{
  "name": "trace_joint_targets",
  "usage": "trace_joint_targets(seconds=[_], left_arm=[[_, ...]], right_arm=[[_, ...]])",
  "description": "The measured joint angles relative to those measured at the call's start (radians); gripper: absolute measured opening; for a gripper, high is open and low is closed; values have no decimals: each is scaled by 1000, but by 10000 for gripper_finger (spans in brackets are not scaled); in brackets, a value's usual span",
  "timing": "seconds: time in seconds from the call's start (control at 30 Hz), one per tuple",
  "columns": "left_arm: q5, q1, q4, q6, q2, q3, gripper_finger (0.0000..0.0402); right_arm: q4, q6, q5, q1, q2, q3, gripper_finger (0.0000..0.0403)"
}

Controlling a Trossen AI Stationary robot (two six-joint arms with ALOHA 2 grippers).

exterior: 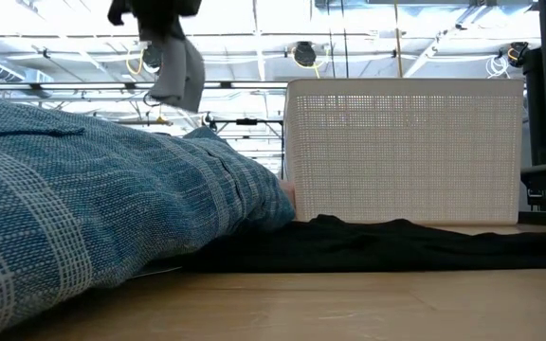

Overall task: Pick & Place Cloths
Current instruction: Put the gray underwear into the gold wire basket

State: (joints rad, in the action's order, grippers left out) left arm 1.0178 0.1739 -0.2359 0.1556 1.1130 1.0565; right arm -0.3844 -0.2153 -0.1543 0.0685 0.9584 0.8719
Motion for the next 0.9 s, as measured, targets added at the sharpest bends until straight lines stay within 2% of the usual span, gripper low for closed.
trace_joint_targets(seconds=[0.2, 0.47, 0.67, 0.9], left_arm=[[-119, 206, -151, 57, 8, 0, 0], [-248, 392, -327, 190, 10, 0, 1], [-347, 484, -372, 261, 47, 0, 1], [-390, 525, -376, 295, 133, 0, 2]], right_arm=[[17, 0, 0, -67, -3, 0, 86], [20, 0, 0, -124, -3, 0, 86], [20, 0, 0, -151, -3, 0, 86], [21, 0, 0, -162, -3, 0, 86]])
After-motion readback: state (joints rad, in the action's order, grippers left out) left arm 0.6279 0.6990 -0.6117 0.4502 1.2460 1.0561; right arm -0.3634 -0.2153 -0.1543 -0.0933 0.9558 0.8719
